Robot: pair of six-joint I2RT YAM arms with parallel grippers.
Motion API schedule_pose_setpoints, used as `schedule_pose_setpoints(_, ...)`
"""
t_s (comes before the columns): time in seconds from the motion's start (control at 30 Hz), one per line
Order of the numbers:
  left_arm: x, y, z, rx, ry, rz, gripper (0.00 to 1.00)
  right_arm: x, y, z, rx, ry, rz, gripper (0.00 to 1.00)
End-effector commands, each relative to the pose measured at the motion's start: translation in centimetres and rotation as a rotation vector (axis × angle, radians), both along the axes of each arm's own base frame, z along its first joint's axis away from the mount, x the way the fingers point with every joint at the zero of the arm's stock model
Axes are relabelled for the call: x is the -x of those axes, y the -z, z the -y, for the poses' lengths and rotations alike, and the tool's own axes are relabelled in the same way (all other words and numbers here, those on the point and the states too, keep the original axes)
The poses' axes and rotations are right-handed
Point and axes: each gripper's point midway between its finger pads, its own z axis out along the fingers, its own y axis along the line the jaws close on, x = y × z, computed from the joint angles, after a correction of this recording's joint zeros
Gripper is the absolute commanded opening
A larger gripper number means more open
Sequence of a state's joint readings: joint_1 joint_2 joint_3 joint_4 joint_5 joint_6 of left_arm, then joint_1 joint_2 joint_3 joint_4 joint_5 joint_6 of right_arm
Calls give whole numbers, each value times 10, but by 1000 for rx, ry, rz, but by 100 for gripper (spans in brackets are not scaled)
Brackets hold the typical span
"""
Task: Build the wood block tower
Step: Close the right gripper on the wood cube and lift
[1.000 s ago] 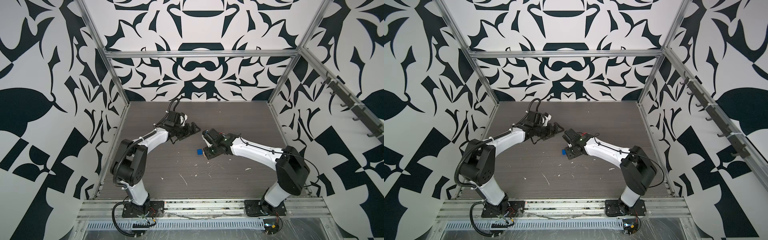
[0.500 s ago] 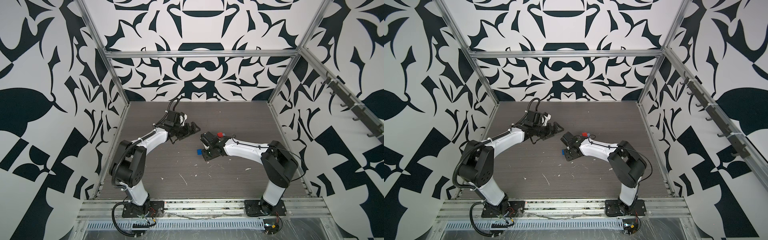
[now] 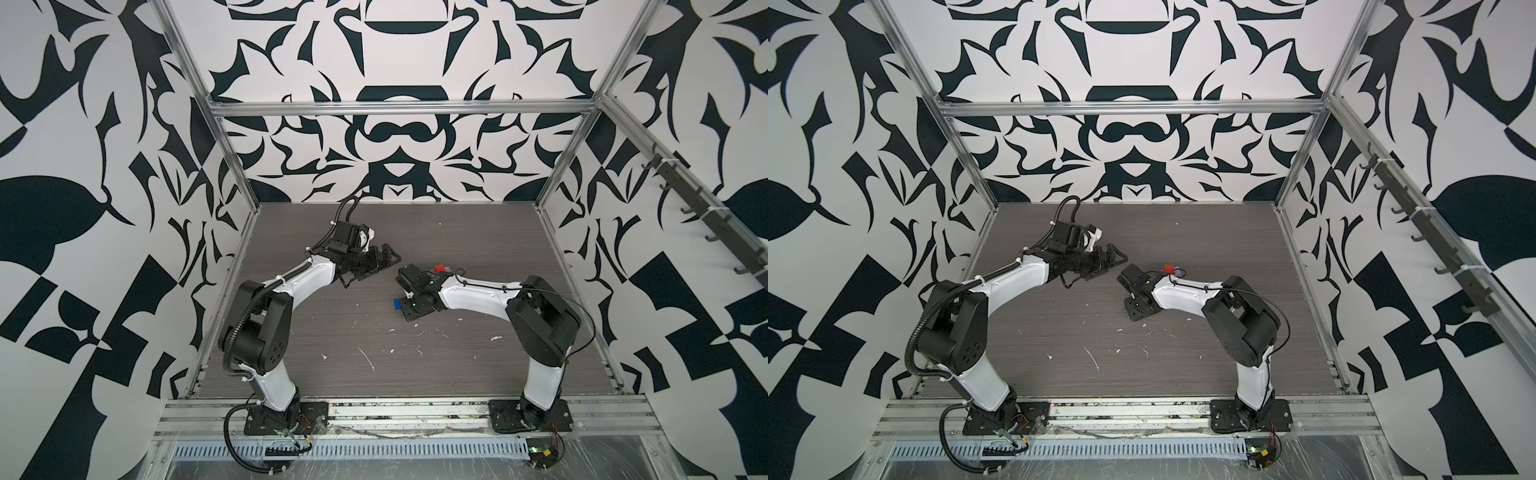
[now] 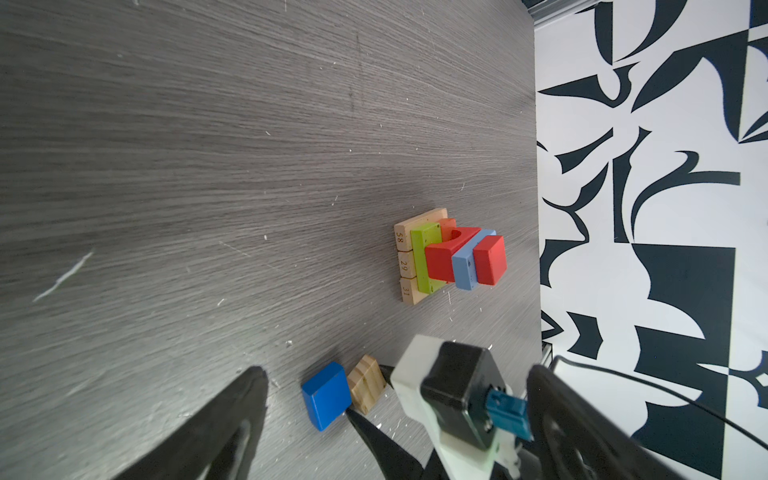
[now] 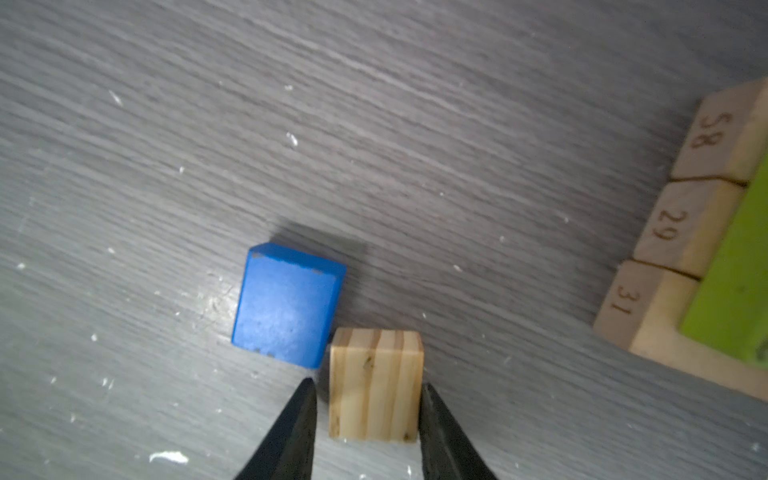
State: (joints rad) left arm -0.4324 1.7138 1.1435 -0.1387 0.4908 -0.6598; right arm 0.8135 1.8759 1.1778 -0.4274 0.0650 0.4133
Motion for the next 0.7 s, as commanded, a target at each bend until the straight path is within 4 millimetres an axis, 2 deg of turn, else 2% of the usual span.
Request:
schedule_pose_setpoints(0.0,3,-12,-2,7,6,29,100,-13,-16,-8,-16,19,52,43)
schedule_pose_setpoints(0.33,2,-12,-1,6,8,29,99,-15,-18,-3,7,32,64,35)
schedule_pose_setpoints(0.5,3,-12,-1,6,10,29,100,-16,-30,-2,1,39,79,32)
schedule_pose_setpoints(0.67,3,-12,-1,9,9,29,99,-18,-52,0,-4,45,102,32)
